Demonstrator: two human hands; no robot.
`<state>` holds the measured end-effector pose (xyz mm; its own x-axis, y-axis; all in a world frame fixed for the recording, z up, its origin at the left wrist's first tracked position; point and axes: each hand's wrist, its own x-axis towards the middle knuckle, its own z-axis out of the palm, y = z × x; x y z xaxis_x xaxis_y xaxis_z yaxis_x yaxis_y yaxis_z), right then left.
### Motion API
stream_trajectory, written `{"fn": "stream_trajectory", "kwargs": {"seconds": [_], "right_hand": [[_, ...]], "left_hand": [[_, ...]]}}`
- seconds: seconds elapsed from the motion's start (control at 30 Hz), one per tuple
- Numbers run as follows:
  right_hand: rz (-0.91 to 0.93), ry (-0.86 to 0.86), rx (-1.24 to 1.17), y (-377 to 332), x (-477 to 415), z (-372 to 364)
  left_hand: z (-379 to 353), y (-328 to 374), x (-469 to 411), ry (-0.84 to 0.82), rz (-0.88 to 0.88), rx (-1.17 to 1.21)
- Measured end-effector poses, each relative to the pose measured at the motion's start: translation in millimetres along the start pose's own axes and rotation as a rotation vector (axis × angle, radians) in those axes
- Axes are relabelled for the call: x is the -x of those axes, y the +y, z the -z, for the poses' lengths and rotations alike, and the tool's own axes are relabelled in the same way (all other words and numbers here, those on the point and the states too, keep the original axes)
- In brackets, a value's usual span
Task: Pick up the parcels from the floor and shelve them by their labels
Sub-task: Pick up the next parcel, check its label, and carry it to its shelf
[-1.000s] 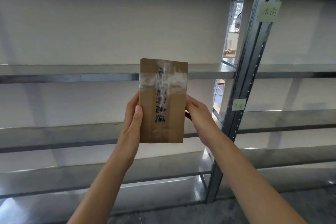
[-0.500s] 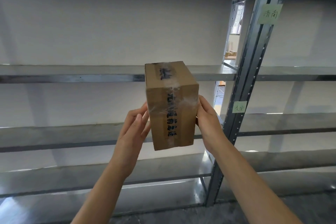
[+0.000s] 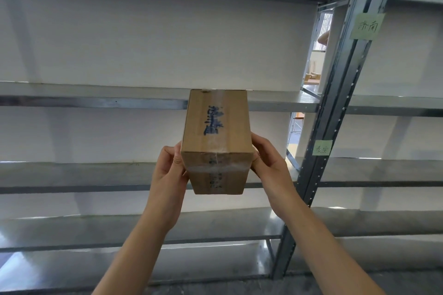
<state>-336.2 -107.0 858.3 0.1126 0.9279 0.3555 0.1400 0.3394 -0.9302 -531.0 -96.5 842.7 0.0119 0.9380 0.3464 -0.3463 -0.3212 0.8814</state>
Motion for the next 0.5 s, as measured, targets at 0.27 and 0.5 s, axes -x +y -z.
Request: {"fn": "stream_trajectory", "kwargs": {"seconds": [0.27, 0.5], "right_hand": [[-0.009, 0.03, -0.064, -2.4, 0.3, 0.1], [0.014, -0.011, -0.078, 3.4, 5.0, 3.6]], "left_hand": [[7.7, -10.0, -0.4, -0.046, -0.06, -0.047], [18.9, -15.1, 1.7, -0.18, -0.06, -0.094]]}}
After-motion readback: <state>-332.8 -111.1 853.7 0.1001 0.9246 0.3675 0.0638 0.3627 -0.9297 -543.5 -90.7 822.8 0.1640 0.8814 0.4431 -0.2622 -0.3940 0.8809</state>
